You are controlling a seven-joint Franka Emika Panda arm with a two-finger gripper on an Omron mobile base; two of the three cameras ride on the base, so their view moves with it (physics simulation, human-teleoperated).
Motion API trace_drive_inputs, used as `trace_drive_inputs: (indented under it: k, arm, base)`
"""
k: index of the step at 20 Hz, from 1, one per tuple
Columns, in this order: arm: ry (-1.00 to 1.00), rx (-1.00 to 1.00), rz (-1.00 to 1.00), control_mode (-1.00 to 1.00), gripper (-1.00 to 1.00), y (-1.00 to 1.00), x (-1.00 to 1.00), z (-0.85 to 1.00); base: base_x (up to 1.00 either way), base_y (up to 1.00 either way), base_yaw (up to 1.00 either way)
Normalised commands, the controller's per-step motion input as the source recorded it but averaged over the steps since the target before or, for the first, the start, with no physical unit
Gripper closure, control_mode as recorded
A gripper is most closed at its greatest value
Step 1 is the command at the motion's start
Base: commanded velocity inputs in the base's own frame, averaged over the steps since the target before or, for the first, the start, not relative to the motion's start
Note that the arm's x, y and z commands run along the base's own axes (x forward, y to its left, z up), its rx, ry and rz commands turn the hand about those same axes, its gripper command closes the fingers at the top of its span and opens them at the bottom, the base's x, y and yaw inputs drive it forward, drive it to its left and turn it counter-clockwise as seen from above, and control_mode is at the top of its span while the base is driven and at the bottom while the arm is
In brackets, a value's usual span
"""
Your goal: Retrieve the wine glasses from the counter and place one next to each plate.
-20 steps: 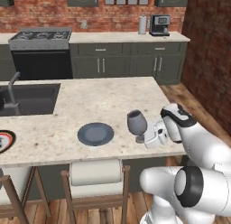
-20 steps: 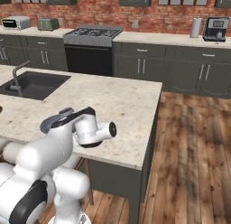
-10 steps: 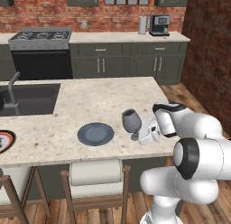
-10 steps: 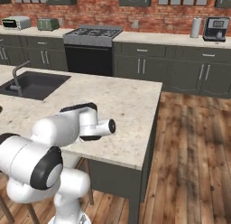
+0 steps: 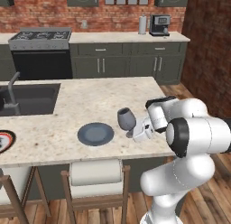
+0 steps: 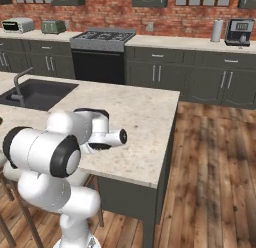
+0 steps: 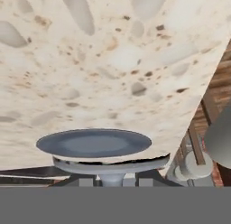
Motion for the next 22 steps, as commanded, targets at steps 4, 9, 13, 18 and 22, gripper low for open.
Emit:
trace_drive_inputs:
  k: [4, 9, 13, 18, 22]
  arm:
    - [0.00, 0.00, 0.00, -1.00, 1.00, 0.12, 0.42, -0.25]
    - [0.00, 0.00, 0.00, -1.00, 1.00, 0.02, 0.25, -0.25]
    - [0.00, 0.00, 0.00, -1.00, 1.00, 0.01, 0.18, -0.30]
    - [0.00, 0.00, 0.00, -1.00, 1.00, 0.03, 0.20, -0.31]
    - [0.00, 0.00, 0.00, -1.00, 1.00, 0.04, 0.22, -0.28]
  base:
    - [0.00, 0.00, 0.00]
    - [0.00, 0.00, 0.00]
    - [0.00, 0.00, 0.00]
    - [0.00, 0.00, 0.00]
    - [0.00, 0.00, 0.00]
